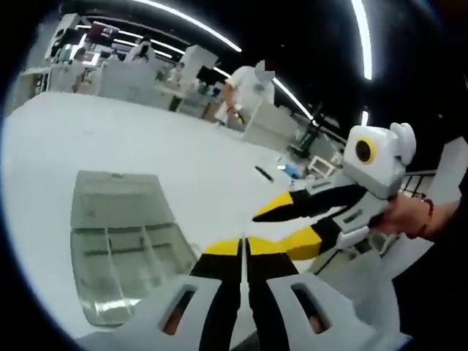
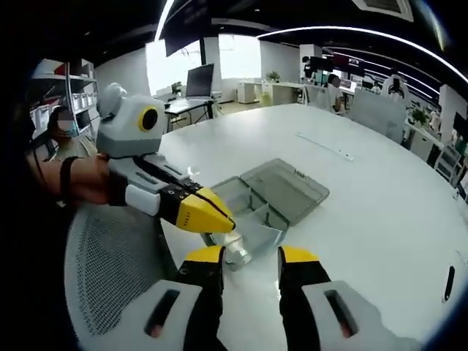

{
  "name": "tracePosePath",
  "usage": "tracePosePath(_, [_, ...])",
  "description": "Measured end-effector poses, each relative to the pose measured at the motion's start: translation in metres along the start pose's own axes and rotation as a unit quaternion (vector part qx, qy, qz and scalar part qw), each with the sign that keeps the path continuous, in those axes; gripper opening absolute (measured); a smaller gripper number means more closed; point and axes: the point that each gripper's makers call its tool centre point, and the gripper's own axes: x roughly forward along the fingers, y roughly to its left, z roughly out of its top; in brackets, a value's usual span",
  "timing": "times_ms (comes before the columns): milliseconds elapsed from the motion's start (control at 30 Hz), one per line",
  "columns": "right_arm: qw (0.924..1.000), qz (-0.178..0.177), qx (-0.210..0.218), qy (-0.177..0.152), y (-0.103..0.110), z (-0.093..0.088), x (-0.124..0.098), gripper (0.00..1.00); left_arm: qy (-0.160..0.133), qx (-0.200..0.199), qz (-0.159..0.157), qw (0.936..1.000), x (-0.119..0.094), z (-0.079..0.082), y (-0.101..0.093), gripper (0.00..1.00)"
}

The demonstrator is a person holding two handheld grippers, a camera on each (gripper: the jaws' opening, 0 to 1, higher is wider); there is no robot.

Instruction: Insert the divider into the dual guide fixture by aligning both edges with the guide slots and pushing it downward to the bottom, including one-sided entry, uneven engagement, binding, and posture correction.

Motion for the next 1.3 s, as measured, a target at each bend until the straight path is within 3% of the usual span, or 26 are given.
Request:
tracePosePath(133, [0.9999, -0.001, -0.010, 0.004, -0.002, 0.000, -0.001, 0.22, 0.015, 0.010, 0.004, 0.9998, -0.001, -0.004, 0.001, 0.00])
tracePosePath(200, [0.9998, -0.001, -0.016, 0.008, -0.003, 0.000, -0.002, 0.22, 0.020, 0.042, 0.003, 0.9989, -0.002, -0.004, 0.000, 0.00])
tracePosePath(633, [0.9964, 0.025, -0.066, 0.046, 0.000, -0.009, -0.007, 0.19, 0.040, 0.108, -0.047, 0.9922, 0.000, -0.009, -0.017, 0.00])
tracePosePath(833, [0.9939, 0.041, -0.086, 0.055, 0.006, -0.011, -0.006, 0.19, 0.058, 0.140, -0.071, 0.9859, -0.001, -0.014, -0.024, 0.00])
tracePosePath(933, [0.9917, 0.056, -0.098, 0.062, 0.010, -0.013, -0.005, 0.19, 0.072, 0.171, -0.083, 0.9792, -0.002, -0.017, -0.027, 0.00])
tracePosePath(1300, [0.9811, 0.105, -0.142, 0.079, 0.025, -0.020, -0.004, 0.08, 0.090, 0.207, -0.111, 0.9678, -0.004, -0.024, -0.031, 0.00])
